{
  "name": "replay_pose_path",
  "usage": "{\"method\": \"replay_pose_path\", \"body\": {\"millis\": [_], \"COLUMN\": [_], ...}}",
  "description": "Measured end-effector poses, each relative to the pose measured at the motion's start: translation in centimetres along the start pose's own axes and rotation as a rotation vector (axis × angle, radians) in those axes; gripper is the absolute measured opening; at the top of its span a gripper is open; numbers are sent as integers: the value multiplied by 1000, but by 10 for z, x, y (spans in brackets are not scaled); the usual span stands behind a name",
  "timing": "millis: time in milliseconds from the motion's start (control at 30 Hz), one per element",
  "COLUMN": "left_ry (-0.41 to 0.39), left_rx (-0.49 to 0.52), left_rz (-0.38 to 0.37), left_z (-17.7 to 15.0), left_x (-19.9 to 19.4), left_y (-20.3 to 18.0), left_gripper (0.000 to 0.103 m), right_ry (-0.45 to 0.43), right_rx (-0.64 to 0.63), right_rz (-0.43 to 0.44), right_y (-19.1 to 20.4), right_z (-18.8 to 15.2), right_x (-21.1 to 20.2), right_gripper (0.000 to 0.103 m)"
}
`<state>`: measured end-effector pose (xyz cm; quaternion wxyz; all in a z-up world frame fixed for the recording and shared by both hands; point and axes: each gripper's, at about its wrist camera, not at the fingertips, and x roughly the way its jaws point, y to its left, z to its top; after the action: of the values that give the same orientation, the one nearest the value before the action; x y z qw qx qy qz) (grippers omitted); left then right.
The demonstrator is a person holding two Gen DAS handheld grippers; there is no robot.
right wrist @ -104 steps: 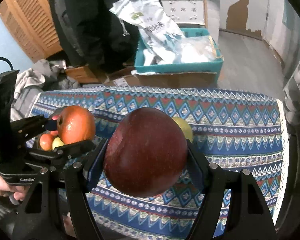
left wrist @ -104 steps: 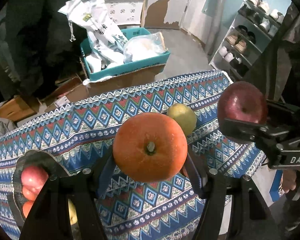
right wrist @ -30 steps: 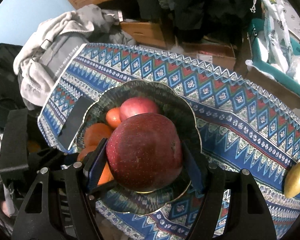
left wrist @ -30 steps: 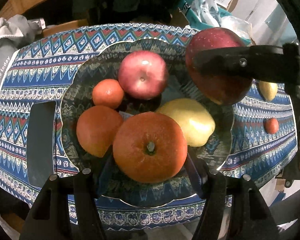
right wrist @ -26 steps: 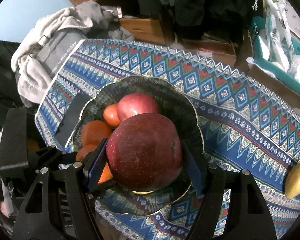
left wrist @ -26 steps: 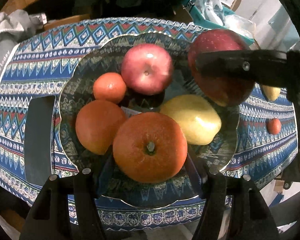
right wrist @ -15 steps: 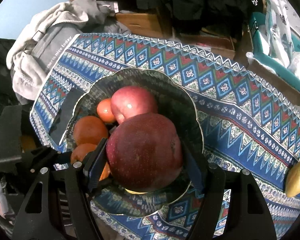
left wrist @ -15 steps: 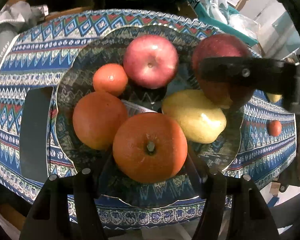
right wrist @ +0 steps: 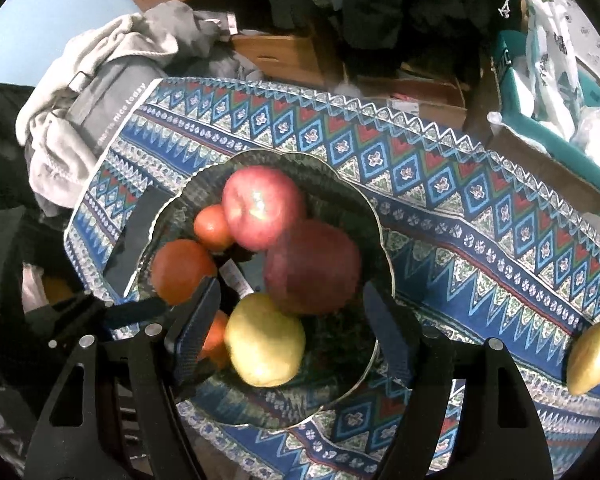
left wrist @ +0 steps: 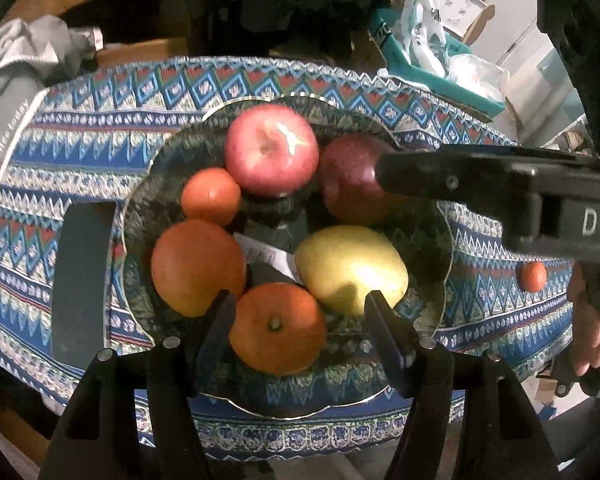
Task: Organize fruits
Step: 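Move both tools back from the bowl toward the pear and orange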
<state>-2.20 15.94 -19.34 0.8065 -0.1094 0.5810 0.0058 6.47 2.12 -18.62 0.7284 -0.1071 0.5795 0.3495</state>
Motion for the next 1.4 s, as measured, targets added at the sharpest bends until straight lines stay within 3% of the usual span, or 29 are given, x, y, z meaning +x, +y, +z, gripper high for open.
{"method": "replay_pose_path", "body": {"millis": [700,1400], "left_ry": [-113,-187], "left_rx": [4,146], "left_rz": [3,-9], "left_z": [17,29], "left_x": [-46,-74], "left_y": [-12,-91], "left_gripper": [68,72], "right_ry": [-116,-184], "right_rx": [-53,22], "right_rz": [-155,-224], "right_y": [4,-54], "right_z": [-18,-72], "right_x": [-78,-143], "right_gripper": [76,76]}}
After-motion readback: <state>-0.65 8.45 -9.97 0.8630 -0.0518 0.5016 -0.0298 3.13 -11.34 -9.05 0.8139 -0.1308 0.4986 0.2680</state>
